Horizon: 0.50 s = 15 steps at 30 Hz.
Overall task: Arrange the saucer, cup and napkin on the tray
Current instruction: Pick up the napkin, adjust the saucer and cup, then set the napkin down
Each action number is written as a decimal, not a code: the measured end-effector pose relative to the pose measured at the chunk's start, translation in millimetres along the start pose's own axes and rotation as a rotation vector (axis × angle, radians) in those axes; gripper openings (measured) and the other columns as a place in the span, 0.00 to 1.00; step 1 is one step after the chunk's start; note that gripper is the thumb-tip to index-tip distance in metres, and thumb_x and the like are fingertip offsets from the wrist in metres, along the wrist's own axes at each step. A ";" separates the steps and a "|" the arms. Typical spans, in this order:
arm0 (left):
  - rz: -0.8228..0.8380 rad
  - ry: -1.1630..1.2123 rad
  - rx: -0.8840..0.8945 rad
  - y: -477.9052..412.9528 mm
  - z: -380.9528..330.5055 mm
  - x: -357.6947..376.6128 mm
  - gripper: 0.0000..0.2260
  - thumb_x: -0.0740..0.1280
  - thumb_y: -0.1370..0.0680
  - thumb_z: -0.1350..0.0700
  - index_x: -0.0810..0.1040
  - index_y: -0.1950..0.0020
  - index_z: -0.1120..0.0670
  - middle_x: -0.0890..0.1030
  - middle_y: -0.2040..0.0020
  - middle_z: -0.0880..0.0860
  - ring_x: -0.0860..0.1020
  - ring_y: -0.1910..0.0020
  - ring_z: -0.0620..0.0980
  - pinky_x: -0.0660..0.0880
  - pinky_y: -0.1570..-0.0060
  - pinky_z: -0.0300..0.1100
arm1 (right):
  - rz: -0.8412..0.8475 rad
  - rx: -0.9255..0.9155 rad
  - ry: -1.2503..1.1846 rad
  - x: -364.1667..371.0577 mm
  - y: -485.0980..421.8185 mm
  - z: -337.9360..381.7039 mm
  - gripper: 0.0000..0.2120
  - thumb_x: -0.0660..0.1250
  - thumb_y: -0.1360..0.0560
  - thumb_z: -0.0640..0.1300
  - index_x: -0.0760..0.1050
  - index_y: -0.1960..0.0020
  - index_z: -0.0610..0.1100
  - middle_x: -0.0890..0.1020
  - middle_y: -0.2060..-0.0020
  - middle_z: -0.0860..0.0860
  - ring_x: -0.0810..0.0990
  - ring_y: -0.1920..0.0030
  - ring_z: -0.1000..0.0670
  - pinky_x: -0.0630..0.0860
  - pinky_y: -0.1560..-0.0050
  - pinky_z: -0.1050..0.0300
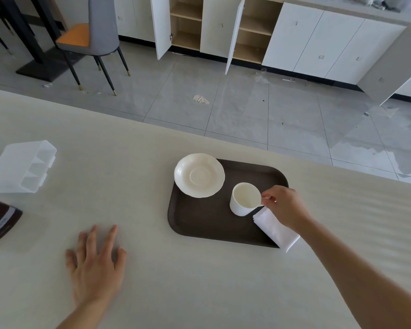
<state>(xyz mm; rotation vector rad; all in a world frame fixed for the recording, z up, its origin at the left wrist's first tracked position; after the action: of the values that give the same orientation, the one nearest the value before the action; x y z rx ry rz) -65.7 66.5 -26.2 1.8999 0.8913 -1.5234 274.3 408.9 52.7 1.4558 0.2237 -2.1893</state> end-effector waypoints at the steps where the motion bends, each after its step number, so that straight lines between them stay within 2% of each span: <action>1: 0.001 -0.004 -0.001 -0.2 0.0 0.4 0.28 0.53 0.27 0.43 0.70 0.27 0.44 0.67 0.24 0.59 0.59 0.24 0.61 0.52 0.27 0.63 | -0.012 0.014 -0.010 -0.3 -1.0 -0.7 0.05 0.71 0.24 0.39 0.85 0.54 0.43 0.80 0.59 0.52 0.78 0.58 0.48 0.69 0.60 0.60; 9: 0.004 -0.007 0.002 -0.5 0.3 0.8 0.28 0.54 0.27 0.43 0.70 0.27 0.44 0.67 0.24 0.59 0.60 0.24 0.62 0.52 0.27 0.63 | -0.159 0.123 -0.039 0.4 -5.2 -1.6 0.06 0.70 0.23 0.42 0.85 0.52 0.42 0.83 0.56 0.47 0.78 0.59 0.47 0.68 0.62 0.60; 15: -0.012 0.011 0.000 -0.4 0.7 0.7 0.28 0.53 0.27 0.43 0.70 0.27 0.43 0.67 0.25 0.59 0.61 0.24 0.62 0.52 0.27 0.63 | -0.272 0.255 -0.086 3.8 -5.7 -2.2 0.08 0.70 0.22 0.47 0.83 0.55 0.43 0.83 0.58 0.49 0.76 0.61 0.49 0.68 0.61 0.58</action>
<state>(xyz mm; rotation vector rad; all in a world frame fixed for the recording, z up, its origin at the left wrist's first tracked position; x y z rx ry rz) -66.4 66.3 -27.0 1.9075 0.9090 -1.5218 272.1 413.5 47.7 1.5355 0.1216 -2.5726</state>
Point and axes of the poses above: each hand's wrist, its own y-axis away from the middle knuckle, its own x-axis out of the palm, z = x × y, the point moved 9 cm from there along -y, towards the middle knuckle
